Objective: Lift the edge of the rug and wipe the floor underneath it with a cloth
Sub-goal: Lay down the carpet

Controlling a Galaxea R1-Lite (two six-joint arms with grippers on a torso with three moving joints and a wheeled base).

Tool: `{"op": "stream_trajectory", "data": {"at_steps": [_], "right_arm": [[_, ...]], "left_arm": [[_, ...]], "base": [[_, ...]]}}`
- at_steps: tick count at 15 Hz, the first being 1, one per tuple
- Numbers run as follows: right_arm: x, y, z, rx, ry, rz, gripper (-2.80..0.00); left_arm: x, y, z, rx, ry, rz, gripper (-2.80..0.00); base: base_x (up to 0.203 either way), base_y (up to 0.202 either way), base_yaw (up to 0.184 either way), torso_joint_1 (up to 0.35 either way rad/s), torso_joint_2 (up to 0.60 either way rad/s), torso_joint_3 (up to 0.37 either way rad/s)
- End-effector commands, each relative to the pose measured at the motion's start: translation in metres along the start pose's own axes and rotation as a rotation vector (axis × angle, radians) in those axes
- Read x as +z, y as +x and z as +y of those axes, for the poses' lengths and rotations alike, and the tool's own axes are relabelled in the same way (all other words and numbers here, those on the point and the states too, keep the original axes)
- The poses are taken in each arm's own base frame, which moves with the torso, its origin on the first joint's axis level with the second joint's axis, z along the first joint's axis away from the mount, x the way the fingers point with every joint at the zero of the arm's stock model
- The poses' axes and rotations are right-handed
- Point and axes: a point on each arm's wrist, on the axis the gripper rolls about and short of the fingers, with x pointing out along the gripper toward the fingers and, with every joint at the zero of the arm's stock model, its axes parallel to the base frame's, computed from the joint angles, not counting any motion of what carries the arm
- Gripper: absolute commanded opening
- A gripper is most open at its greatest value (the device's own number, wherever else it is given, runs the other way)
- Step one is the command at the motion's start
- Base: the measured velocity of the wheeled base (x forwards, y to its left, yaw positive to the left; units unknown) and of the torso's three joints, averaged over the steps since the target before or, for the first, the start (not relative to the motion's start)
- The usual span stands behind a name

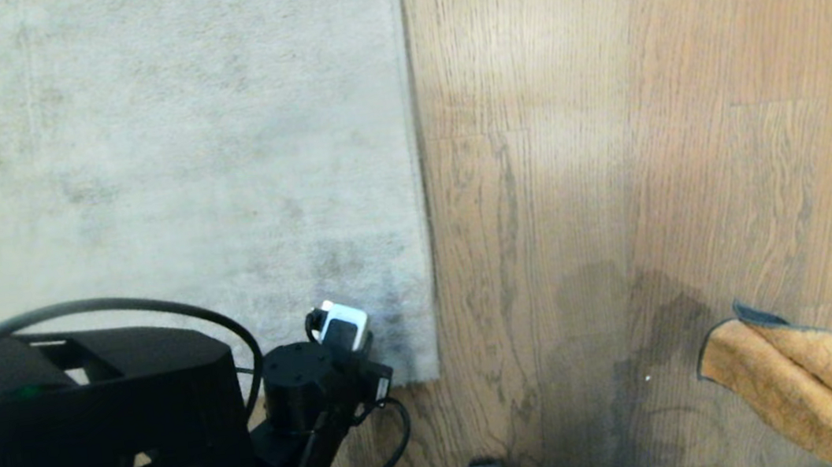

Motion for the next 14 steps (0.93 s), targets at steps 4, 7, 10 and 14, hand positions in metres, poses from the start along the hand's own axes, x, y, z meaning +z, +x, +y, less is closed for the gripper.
{"op": "stream_trajectory", "data": {"at_steps": [4, 7, 10, 14], "right_arm": [[0.000, 0.000, 0.000, 0.002, -0.001, 0.002, -2.80], [0.000, 0.000, 0.000, 0.002, -0.001, 0.002, -2.80], [0.000, 0.000, 0.000, 0.002, -0.001, 0.002, -2.80], [0.000, 0.000, 0.000, 0.002, -0.001, 0.002, -2.80]], "left_arm": [[-0.009, 0.019, -0.005, 0.010, -0.026, -0.025, -2.80], [-0.005, 0.018, -0.004, 0.013, -0.029, -0.037, -2.80], [0.021, 0.009, 0.002, 0.024, -0.051, -0.114, -2.80], [0.076, -0.020, 0.021, 0.056, -0.113, -0.290, -2.80]], "base": [[0.000, 0.000, 0.000, 0.000, 0.00, 0.000], [0.000, 0.000, 0.000, 0.000, 0.00, 0.000], [0.000, 0.000, 0.000, 0.000, 0.00, 0.000], [0.000, 0.000, 0.000, 0.000, 0.00, 0.000]]}}
